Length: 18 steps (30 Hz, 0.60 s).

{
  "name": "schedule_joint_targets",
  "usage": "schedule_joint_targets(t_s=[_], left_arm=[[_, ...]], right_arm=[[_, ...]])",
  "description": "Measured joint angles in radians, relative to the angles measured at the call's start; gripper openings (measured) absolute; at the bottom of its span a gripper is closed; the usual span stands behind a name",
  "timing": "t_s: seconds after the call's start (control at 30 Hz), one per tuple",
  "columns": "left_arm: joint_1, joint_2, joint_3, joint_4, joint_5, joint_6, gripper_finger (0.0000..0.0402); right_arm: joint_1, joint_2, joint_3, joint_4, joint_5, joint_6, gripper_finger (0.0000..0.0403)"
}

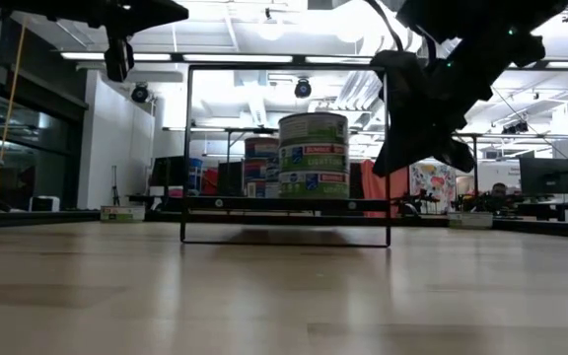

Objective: Stack canned seafood by type on shelf
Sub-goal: Adjust the green tuna cans on the shelf

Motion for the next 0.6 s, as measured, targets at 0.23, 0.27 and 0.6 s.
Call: schedule_joint_targets(t_s=[0.23, 0.27, 0.6], left_arm=[[0.006, 0.0, 0.0, -0.001, 0.0, -0.017, 0.0], [0.006, 0.0, 0.0, -0.001, 0.0, -0.017, 0.0], [0.006, 0.0, 0.0, -0.038, 0.0, -0.02, 0.0]], right_arm=[[-0.027, -0.005, -0.004, 0.013, -0.1, 0.029, 0.0], [-0.03, -0.011, -0.004, 0.016, -0.132, 0.029, 0.0], [-0.067, -0.168, -0.004, -0.167, -0.132, 0.113, 0.0]])
